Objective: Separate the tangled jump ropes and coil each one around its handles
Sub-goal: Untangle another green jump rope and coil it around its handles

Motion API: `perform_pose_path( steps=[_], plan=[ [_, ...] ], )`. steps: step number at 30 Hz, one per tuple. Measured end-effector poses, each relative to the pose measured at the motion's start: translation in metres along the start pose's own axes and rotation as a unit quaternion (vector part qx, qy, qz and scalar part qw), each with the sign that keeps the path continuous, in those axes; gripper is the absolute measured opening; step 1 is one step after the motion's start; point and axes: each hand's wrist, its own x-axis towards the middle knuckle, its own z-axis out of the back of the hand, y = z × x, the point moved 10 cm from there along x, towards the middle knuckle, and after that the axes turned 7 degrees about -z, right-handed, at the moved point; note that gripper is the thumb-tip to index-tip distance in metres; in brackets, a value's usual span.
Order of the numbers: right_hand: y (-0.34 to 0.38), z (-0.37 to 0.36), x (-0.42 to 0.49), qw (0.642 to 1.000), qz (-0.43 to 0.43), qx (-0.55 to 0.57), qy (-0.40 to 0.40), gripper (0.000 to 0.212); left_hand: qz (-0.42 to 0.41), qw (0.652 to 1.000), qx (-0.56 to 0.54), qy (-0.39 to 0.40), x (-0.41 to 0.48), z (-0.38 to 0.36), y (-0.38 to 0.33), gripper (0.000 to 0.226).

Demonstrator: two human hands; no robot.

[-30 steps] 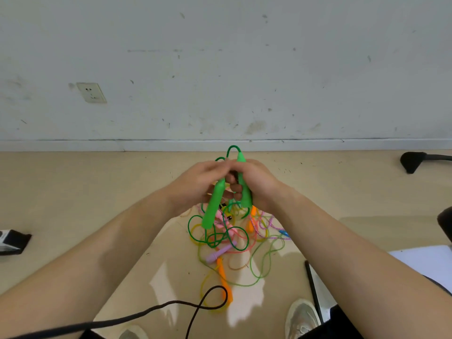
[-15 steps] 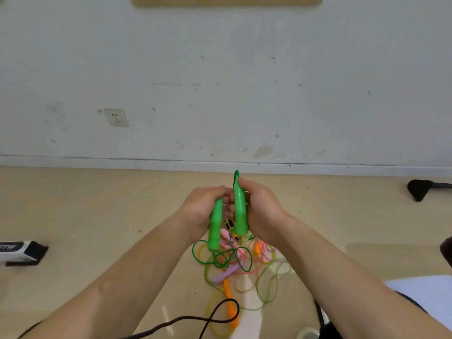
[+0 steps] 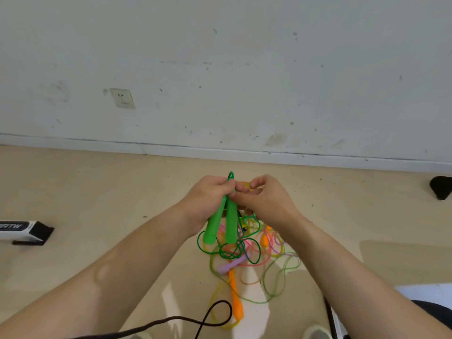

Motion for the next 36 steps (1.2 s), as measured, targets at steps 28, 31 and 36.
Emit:
perform_pose_path(
  steps=[28, 31, 36],
  plan=[
    [0.025, 0.019, 0.000, 0.979, 0.151, -0.064, 0.123, 0.018, 0.080, 0.973, -0.044, 0.213, -0.022, -0.033, 0.017, 0.034],
    [0.026, 0.023, 0.001, 0.983, 0.139, -0.043, 0.114, 0.018, 0.072, 0.975, -0.025, 0.210, -0.021, -0.037, 0.019, 0.036],
    [0.022, 0.029, 0.001, 0.981, 0.104, 0.024, 0.164, 0.020, 0.068, 0.968, -0.026, 0.239, -0.023, -0.042, 0.021, 0.030]
  ],
)
